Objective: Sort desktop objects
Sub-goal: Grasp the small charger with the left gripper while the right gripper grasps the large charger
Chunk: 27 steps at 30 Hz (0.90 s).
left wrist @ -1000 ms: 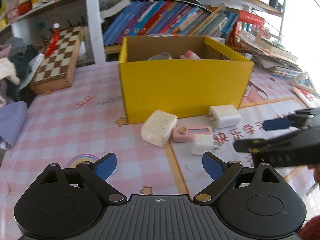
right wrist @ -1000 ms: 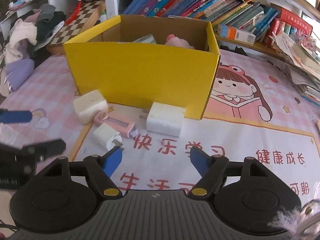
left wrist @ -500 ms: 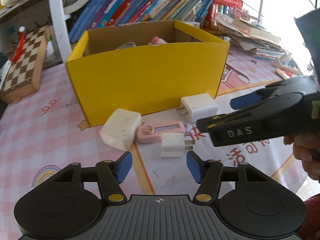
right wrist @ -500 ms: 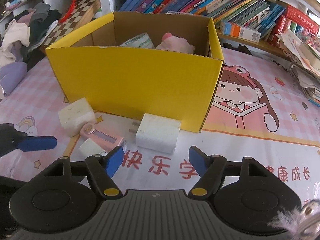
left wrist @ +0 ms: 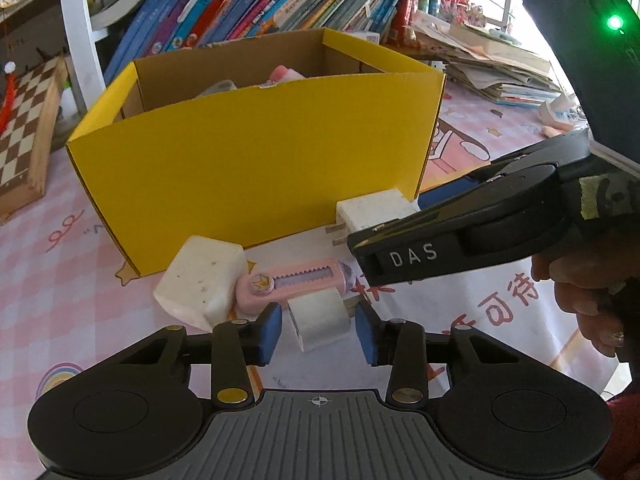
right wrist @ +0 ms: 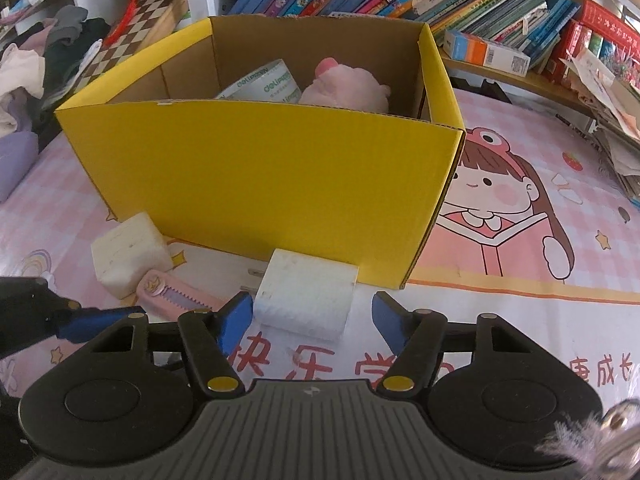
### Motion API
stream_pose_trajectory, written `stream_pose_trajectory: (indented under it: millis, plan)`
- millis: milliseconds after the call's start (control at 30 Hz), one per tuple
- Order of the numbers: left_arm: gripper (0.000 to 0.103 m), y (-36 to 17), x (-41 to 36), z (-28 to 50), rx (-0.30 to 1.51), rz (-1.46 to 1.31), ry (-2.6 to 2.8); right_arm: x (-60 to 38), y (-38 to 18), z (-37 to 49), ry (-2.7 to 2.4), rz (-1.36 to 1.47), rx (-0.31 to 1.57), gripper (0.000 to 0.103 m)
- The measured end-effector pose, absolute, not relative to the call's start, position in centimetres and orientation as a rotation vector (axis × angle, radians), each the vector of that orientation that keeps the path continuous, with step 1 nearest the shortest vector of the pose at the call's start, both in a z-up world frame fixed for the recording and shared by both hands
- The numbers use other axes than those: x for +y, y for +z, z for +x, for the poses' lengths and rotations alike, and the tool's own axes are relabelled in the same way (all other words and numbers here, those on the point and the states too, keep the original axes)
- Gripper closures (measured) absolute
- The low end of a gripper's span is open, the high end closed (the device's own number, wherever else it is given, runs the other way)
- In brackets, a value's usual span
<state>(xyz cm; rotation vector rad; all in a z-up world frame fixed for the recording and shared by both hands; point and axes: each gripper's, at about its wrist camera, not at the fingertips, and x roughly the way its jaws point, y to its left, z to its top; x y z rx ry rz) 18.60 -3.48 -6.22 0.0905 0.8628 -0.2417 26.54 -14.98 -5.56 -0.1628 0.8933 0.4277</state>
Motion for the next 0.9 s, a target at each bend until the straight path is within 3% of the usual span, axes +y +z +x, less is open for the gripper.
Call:
stream_pose_trajectory:
  millis: [167, 233, 900]
  plan:
    - [0.071, -6.6, -3.2, 18.6, 0.879, 0.071, -0.250, -14.8, -6.1, 27.1, 0.430, -0.155, 0.920, 0.044]
    - [0.072, -6.6, -3.0, 18.6, 0.879, 0.066, -0.254, -14.7, -6.2, 27.2, 0.437, -0.153, 0.925, 0.051]
    - [0.074, -5.7, -1.6, 17.1, 0.861, 0.033, -0.267, -15.4, -5.2, 24.4, 0.440, -0.133, 0.917, 0.052]
